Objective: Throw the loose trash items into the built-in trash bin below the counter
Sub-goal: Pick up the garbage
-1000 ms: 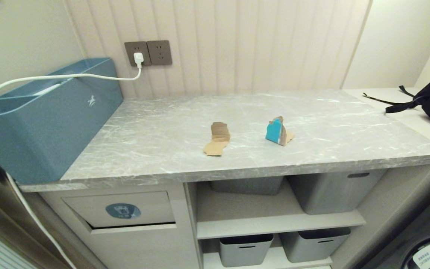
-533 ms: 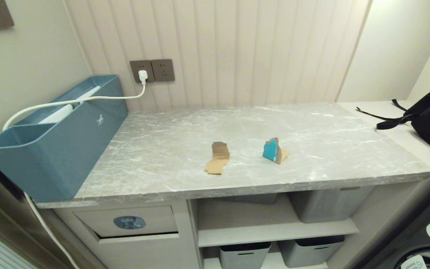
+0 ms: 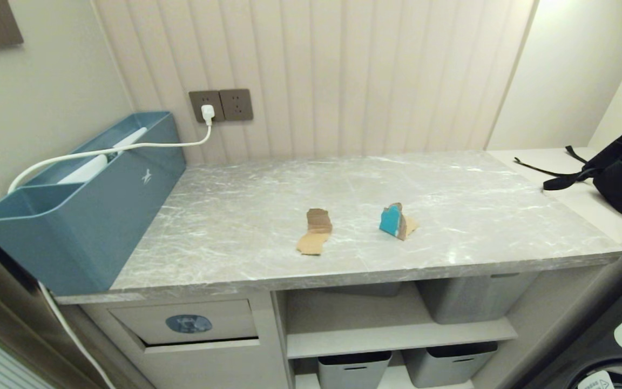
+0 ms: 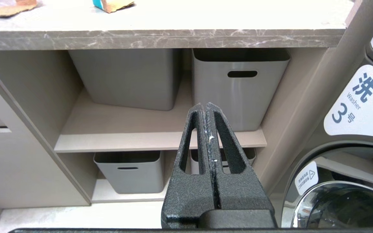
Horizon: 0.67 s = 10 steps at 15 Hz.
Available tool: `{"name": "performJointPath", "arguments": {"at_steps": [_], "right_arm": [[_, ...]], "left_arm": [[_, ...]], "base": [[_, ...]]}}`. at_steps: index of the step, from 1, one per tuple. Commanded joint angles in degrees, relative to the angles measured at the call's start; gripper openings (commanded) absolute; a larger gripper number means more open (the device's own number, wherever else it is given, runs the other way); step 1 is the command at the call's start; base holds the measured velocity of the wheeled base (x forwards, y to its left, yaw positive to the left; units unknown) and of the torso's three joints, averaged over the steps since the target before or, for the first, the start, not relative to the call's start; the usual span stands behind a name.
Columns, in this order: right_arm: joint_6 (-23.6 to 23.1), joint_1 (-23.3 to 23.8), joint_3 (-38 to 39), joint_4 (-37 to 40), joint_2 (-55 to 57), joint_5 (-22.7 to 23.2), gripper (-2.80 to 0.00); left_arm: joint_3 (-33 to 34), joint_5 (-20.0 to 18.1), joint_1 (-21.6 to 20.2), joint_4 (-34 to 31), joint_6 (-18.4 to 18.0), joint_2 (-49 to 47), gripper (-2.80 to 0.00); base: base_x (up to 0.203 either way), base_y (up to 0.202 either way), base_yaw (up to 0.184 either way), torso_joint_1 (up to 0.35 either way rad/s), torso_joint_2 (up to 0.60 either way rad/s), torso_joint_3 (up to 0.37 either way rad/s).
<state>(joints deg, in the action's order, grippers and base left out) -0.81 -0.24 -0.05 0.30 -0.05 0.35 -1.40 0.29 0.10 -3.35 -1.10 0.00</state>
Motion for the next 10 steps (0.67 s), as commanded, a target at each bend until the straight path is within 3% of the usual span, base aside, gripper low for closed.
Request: {"name": "performJointPath", "arguments": {"at_steps": [1, 5, 9, 10], "right_arm": [[0.17, -0.02, -0.09, 0.01, 0.05, -0.01, -2.8], [-4.47, -0.02, -10.09, 0.14, 8.85, 5.87, -2.8], [-6.76, -0.2, -25.32, -3.64, 43.25, 14.85, -2.8], [-7.46, -0.58, -28.07, -6.33, 51.74, 16.9, 0.0]], "left_arm": [[0.0, 0.06, -0.01, 0.01, 0.13, 0.09, -2.8], [-0.18, -0.34, -0.01, -0.34, -0.42, 0.09, -2.8], [0.0, -1.44, -0.01, -0.16, -2.68, 0.09, -2.8], [0.0, -1.44, -0.01, -0.08, -2.68, 0.09, -2.8]], "base": [[0.0, 0.0, 0.0, 0.0, 0.0, 0.0], [0.0, 0.0, 0.0, 0.0, 0.0, 0.0], [0.0, 0.0, 0.0, 0.0, 0.0, 0.0], [0.0, 0.0, 0.0, 0.0, 0.0, 0.0]]}}
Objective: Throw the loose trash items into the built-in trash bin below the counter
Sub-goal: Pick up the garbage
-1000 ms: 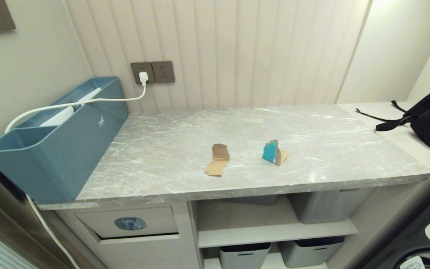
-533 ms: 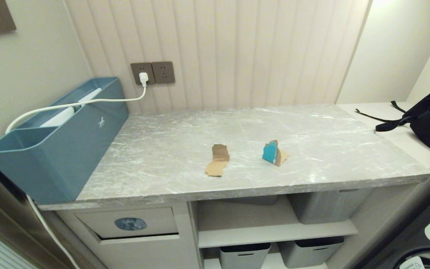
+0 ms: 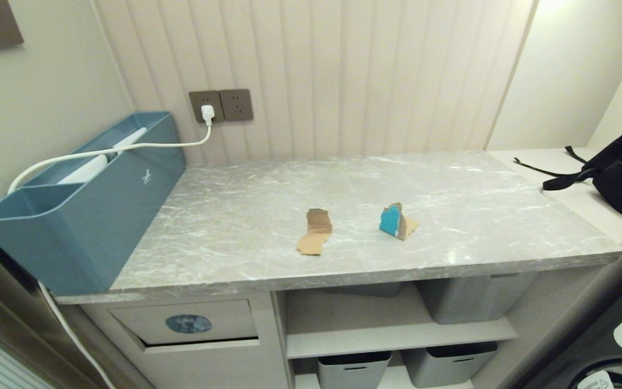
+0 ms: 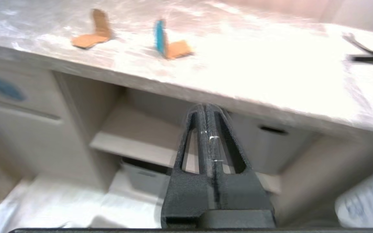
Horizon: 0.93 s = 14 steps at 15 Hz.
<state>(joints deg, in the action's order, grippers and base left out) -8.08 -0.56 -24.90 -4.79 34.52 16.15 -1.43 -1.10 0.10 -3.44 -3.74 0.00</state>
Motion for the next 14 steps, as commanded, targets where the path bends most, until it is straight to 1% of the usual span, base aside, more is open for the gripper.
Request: {"name": "performJointPath", "arguments": {"at_steps": [1, 4, 7, 8, 10, 12, 14], "right_arm": [[-0.87, -1.04, -5.7, -4.91, 25.46, 3.13, 0.0], [-2.38, -5.84, -11.44, -18.43, 45.76, 7.58, 0.0], [-3.17, -9.27, -16.44, -34.0, 62.04, 9.74, 0.0], [-3.31, -9.86, -18.02, -37.86, 65.2, 10.14, 0.0], [-3.35, -10.39, -21.85, -41.19, 71.65, 10.6, 0.0], [-3.3, -10.63, -27.67, -42.32, 76.23, 10.84, 0.0], [-3.26, -10.69, -29.97, -42.58, 78.54, 10.9, 0.0]], "left_arm": [[0.07, 0.09, -0.01, 0.01, -0.04, 0.09, -2.8], [0.02, 0.22, -0.01, 0.01, -0.12, 0.09, -2.8], [0.02, 0.31, -0.01, 0.01, 0.05, 0.09, -2.8], [0.02, 0.31, -0.01, 0.01, 0.06, 0.09, -2.8], [0.02, 0.39, -0.01, 0.01, 0.23, 0.09, -2.8], [0.02, 0.39, -0.01, 0.01, 0.23, 0.09, -2.8], [0.02, 0.39, -0.01, 0.01, 0.14, 0.09, -2.8]], "base": [[0.0, 0.0, 0.0, 0.0, 0.0, 0.0], [0.0, 0.0, 0.0, 0.0, 0.0, 0.0], [0.0, 0.0, 0.0, 0.0, 0.0, 0.0], [0.0, 0.0, 0.0, 0.0, 0.0, 0.0], [0.0, 0.0, 0.0, 0.0, 0.0, 0.0], [0.0, 0.0, 0.0, 0.0, 0.0, 0.0], [0.0, 0.0, 0.0, 0.0, 0.0, 0.0]]}}
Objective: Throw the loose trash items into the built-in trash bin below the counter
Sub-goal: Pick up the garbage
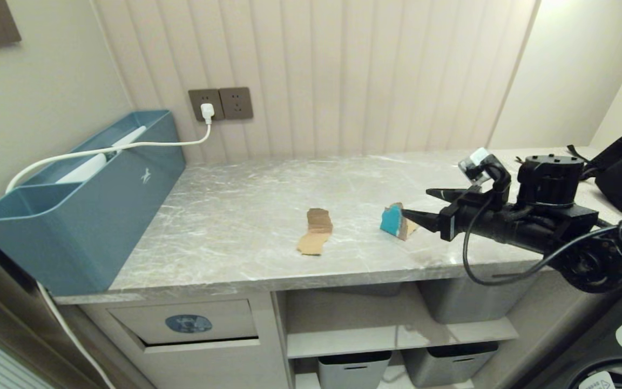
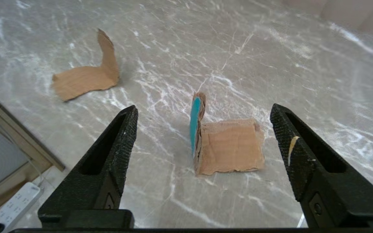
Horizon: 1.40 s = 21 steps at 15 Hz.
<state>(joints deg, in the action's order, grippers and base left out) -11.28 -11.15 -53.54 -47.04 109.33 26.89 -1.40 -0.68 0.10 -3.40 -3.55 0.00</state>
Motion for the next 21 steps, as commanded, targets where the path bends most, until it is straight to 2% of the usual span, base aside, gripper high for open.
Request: {"name": "performJointPath", "arguments": {"at_steps": [1, 15, 16, 21], "right_arm": [[-0.11, -0.1, -1.42, -0.38, 4.98, 0.17, 0.0], [0.05, -3.27, -10.6, -0.51, 13.12, -0.97, 0.0], [0.12, -3.26, -11.55, -0.51, 13.6, -1.29, -2.8], [0.03, -3.26, -11.42, -0.51, 13.72, -2.11, -2.8]], "left_arm": [[0.0, -0.02, -0.01, -0.03, -0.06, 0.09, -2.8], [0.01, -0.02, -0.01, 0.06, 0.47, 0.09, -2.8], [0.0, -0.02, -0.01, 0.06, 0.65, 0.09, -2.8], [0.05, 0.53, -0.01, 0.06, 1.67, 0.09, -2.8]], "base": [[0.0, 0.0, 0.0, 0.0, 0.0, 0.0], [0.0, 0.0, 0.0, 0.0, 0.0, 0.0], [0.0, 0.0, 0.0, 0.0, 0.0, 0.0], [0.0, 0.0, 0.0, 0.0, 0.0, 0.0]]}}
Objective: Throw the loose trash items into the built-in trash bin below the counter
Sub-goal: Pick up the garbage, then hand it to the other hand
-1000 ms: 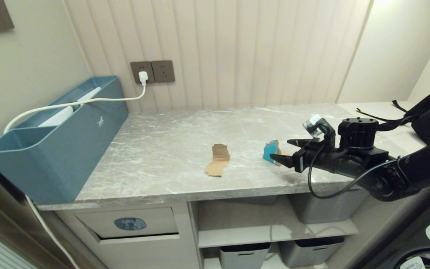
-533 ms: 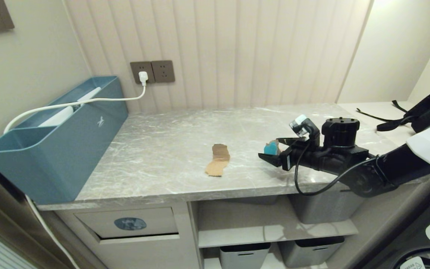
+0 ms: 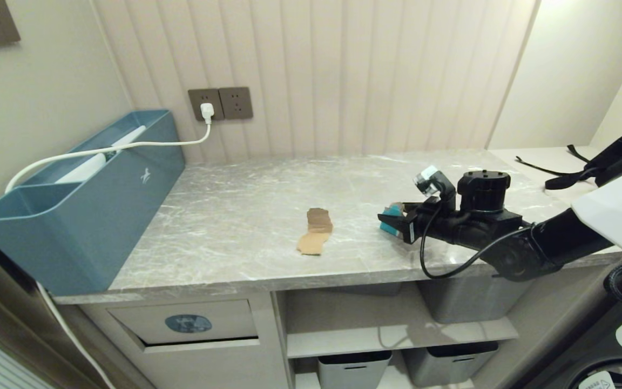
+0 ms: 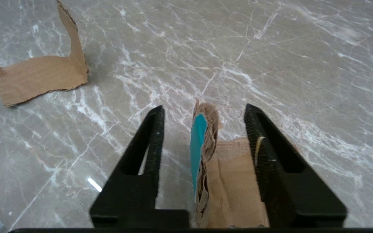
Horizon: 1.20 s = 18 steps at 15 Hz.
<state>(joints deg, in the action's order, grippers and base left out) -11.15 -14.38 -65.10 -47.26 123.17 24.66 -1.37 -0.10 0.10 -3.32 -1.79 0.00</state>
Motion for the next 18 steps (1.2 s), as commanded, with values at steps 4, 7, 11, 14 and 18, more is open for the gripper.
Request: {"name": "performJointPath", "arguments": {"at_steps": [4, 7, 11, 14, 18], "right_arm": [[-0.09, 0.15, 0.79, -0.29, -1.02, -0.04, -2.8], [1.65, -1.14, 0.8, 0.05, -5.88, -0.99, -2.8], [20.75, -6.72, -2.45, 5.87, -17.19, -10.94, -2.8], [38.88, -12.83, -4.66, 19.63, -24.57, -20.52, -2.8], [53.42, -19.89, -6.17, 33.8, -28.42, -27.99, -2.8]], "left_arm": [[-0.04, 0.37, -0.01, -0.02, 1.08, 0.09, -2.8], [-1.11, 0.77, -0.03, -0.04, 2.0, 0.09, -2.8], [-12.36, 4.03, 0.01, -0.88, 6.28, -5.64, -2.8], [-29.17, 1.34, 1.07, -0.83, 16.47, -25.21, -2.8], [-47.68, -15.61, 3.41, -0.37, 34.35, -48.5, -2.8]], "base": [[0.0, 0.0, 0.0, 0.0, 0.0, 0.0], [0.0, 0.0, 0.0, 0.0, 0.0, 0.0], [0.0, 0.0, 0.0, 0.0, 0.0, 0.0], [0.0, 0.0, 0.0, 0.0, 0.0, 0.0], [0.0, 0.0, 0.0, 0.0, 0.0, 0.0]]}}
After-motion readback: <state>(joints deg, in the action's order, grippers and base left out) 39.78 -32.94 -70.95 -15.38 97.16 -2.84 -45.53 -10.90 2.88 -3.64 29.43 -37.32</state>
